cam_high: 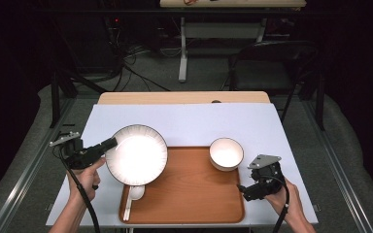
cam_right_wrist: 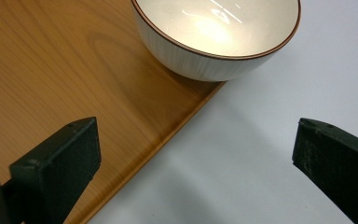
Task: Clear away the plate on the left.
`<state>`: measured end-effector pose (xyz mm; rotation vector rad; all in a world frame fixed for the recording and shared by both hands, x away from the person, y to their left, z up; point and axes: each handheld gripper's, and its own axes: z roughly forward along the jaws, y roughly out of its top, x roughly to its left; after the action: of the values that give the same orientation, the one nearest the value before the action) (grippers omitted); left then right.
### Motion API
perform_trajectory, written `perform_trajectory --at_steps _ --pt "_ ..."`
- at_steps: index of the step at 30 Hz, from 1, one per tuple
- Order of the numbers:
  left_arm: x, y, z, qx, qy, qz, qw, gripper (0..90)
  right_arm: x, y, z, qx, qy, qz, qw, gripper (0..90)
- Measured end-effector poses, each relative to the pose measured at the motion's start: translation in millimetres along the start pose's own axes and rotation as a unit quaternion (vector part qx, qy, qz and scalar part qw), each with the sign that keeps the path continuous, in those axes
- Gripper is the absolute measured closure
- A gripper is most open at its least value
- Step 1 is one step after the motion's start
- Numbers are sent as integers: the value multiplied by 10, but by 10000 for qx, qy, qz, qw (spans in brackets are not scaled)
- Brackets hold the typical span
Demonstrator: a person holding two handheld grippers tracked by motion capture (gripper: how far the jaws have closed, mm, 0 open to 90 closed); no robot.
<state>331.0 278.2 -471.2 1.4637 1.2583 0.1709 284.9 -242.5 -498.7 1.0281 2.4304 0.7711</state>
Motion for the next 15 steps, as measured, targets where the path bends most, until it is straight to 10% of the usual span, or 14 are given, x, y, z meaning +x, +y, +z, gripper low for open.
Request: perform_trajectory --at_steps 15 --pt "-234 -106 234 431 -385 176 9982 823 29 16 2 -27 23 -25 10000 5"
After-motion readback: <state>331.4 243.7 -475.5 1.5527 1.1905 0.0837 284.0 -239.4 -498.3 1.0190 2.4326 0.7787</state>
